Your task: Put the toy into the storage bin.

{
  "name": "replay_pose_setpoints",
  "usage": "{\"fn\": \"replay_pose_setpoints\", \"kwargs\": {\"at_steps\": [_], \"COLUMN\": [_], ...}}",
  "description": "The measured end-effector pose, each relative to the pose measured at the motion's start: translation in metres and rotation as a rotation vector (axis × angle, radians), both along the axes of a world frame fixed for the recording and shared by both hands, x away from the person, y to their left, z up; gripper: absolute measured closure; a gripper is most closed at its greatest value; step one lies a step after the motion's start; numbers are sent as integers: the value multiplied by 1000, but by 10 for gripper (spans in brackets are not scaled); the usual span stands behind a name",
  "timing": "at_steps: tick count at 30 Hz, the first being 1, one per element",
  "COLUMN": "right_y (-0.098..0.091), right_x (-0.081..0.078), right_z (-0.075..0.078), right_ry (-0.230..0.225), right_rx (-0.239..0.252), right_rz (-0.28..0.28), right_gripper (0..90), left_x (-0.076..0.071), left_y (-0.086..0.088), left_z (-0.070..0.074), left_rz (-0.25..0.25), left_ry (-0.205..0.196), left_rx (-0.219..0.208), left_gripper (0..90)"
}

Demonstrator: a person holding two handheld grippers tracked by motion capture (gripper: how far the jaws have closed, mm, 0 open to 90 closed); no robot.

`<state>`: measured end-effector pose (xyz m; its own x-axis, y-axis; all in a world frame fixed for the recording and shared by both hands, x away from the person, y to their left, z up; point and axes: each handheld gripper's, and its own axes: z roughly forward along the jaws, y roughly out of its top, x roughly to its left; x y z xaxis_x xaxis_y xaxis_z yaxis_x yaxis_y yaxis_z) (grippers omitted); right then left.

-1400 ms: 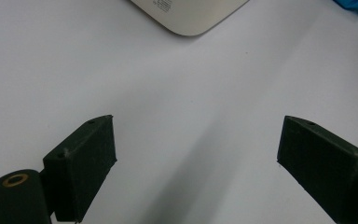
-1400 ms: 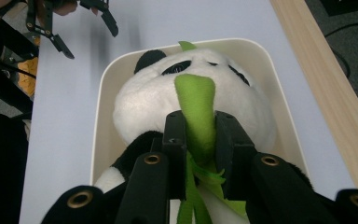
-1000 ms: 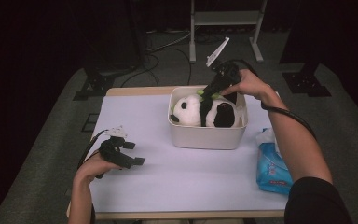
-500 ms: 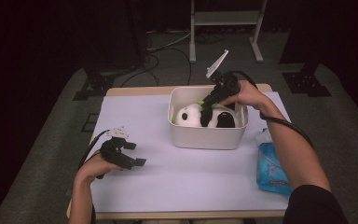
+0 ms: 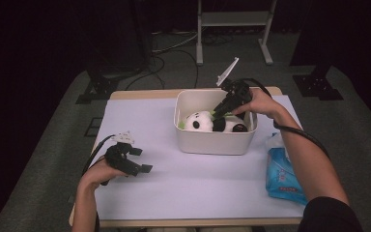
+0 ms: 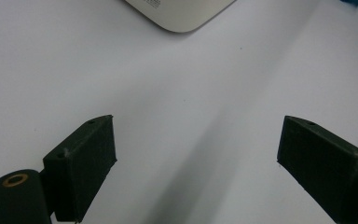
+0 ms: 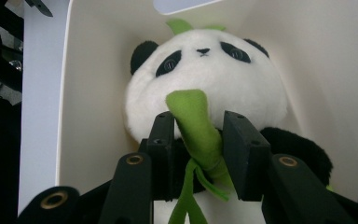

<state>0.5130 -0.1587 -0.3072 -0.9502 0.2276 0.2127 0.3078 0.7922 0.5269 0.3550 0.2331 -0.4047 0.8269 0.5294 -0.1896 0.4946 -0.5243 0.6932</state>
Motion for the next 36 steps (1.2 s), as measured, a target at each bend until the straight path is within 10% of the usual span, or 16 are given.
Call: {"fn": "replay_pose_setpoints", "kwargs": {"at_steps": [36], "right_y": [-73], "right_x": [-51], "right_z": [33], "right_ry": [-38], "right_rx": [125], "right_rz": [-104], "right_gripper": [503], "left_x": [0], "left_y": [-6], "left_z": [-2], "left_rz": [-3], "left_ry": [-2], "left_rx": [3], "left_gripper": [103]}}
